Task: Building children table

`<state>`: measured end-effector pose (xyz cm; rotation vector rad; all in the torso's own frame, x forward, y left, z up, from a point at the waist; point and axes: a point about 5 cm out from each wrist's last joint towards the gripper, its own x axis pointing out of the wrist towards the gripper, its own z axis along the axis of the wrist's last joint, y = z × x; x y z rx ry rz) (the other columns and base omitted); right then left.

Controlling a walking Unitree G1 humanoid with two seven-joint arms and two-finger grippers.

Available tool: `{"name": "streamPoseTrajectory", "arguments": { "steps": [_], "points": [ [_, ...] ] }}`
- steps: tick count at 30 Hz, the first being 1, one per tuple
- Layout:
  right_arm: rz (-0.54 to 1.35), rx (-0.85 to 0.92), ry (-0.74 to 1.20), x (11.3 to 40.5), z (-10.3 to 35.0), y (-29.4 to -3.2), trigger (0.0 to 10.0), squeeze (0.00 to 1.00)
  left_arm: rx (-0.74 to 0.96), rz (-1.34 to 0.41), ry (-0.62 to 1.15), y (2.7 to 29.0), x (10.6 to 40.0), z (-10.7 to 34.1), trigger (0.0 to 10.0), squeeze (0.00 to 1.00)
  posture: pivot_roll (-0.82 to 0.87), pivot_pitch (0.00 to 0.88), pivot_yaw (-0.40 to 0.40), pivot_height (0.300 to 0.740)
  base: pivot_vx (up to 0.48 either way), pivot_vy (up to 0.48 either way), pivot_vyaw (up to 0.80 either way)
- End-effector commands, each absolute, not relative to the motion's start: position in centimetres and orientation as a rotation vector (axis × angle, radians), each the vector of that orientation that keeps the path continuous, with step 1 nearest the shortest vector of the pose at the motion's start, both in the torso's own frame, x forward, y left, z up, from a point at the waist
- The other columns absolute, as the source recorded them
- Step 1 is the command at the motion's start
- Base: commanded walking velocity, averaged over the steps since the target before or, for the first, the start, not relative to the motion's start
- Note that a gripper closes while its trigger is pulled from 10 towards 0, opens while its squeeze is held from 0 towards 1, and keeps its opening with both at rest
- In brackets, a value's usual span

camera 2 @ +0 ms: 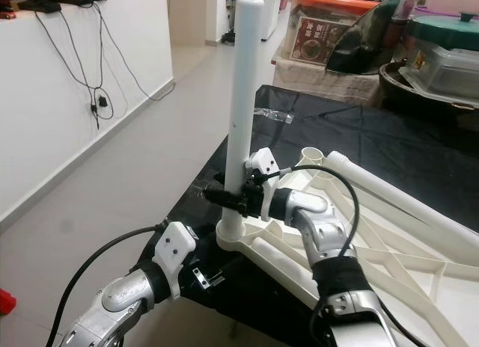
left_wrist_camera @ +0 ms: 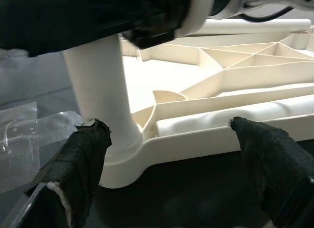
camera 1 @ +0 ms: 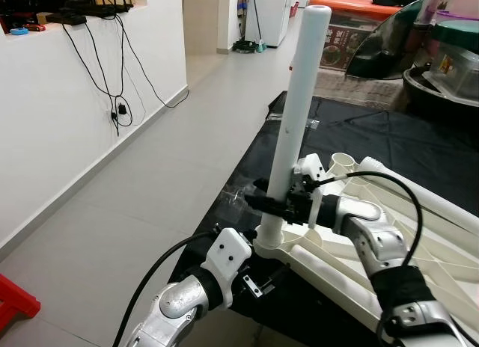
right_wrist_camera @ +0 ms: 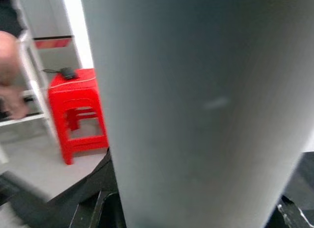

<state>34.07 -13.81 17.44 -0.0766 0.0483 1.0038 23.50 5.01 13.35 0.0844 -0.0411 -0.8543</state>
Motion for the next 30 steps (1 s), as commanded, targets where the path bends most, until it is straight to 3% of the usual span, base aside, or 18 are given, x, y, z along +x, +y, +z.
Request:
{"name": "streamPoseTrajectory", "arguments": {
  "steps": [1,4,5,7,8,9,10,12,13,16,17,18,19,29,30],
  "points": [
    [0.904,-0.073,0.069,34.3,16.6,-13.7,0.0,0.00,0.088,-0.857,-0.027,4.9,23.5,13.1,10.0,0.00,0.18,0.000,-0.077,0.740,0.000,0.000,0.00],
    [0.814,-0.064,0.051,34.5,16.6,-14.0,0.0,0.00,0.088,-0.858,-0.028,4.9,23.4,13.1,10.0,0.00,0.18,0.000,-0.082,0.740,0.000,0.000,0.00],
    [0.665,-0.038,0.028,34.7,16.6,-14.4,0.0,0.00,0.087,-0.858,-0.027,4.9,23.4,13.1,10.0,0.00,0.18,0.000,-0.083,0.740,0.000,0.000,0.00],
    [0.665,-0.038,0.028,34.7,16.6,-14.4,0.0,0.00,0.087,-0.858,-0.027,4.9,23.4,13.1,10.0,0.00,0.18,0.000,-0.083,0.740,0.000,0.000,0.00],
    [0.493,-0.013,0.022,34.8,16.5,-15.2,0.0,0.00,0.087,-0.859,-0.028,4.9,23.4,13.1,10.0,0.00,0.17,0.000,-0.079,0.740,0.000,0.000,0.00],
    [0.493,-0.013,0.022,34.8,16.5,-15.2,0.0,0.00,0.087,-0.859,-0.028,4.9,23.4,13.1,10.0,0.00,0.17,0.000,-0.079,0.740,0.000,0.000,0.00],
    [0.218,0.031,0.019,34.7,16.2,-16.5,0.0,0.00,0.086,-0.859,-0.027,4.9,23.4,13.1,10.0,0.00,0.16,0.000,-0.073,0.740,0.000,0.000,0.00],
    [0.218,0.031,0.019,34.7,16.2,-16.5,0.0,0.00,0.086,-0.859,-0.027,4.9,23.4,13.1,10.0,0.00,0.16,0.000,-0.073,0.740,0.000,0.000,0.00],
    [-0.079,0.080,0.026,33.7,15.6,-17.9,0.0,0.00,0.086,-0.858,-0.026,4.9,23.4,13.1,10.0,0.00,0.16,0.000,-0.068,0.740,0.000,0.000,0.00],
    [-0.079,0.080,0.026,33.7,15.6,-17.9,0.0,0.00,0.086,-0.858,-0.026,4.9,23.4,13.1,10.0,0.00,0.16,0.000,-0.068,0.740,0.000,0.000,0.00],
    [-0.311,0.142,0.040,32.2,14.7,-18.3,0.0,0.00,0.085,-0.858,-0.025,5.0,23.4,13.0,10.0,0.00,0.16,0.000,-0.069,0.740,0.000,0.000,0.00],
    [-0.311,0.142,0.040,32.2,14.7,-18.3,0.0,0.00,0.085,-0.858,-0.025,5.0,23.4,13.0,10.0,0.00,0.16,0.000,-0.069,0.740,0.000,0.000,0.00],
    [-0.459,0.192,0.039,31.1,14.2,-18.0,0.0,0.00,0.085,-0.857,-0.024,5.0,23.5,13.0,10.0,0.00,0.17,0.000,-0.072,0.740,0.000,0.000,0.00],
    [-0.513,0.275,-0.014,31.1,14.7,-16.0,0.0,0.00,0.086,-0.854,-0.023,5.0,23.4,12.8,10.0,0.00,0.17,0.000,-0.072,0.740,0.000,0.000,0.00],
    [-0.478,0.274,-0.020,31.3,14.8,-15.6,10.0,0.00,0.085,-0.853,-0.021,5.0,23.4,12.7,10.0,0.00,0.17,0.000,-0.073,0.740,0.000,0.000,0.00]
  ]
}}
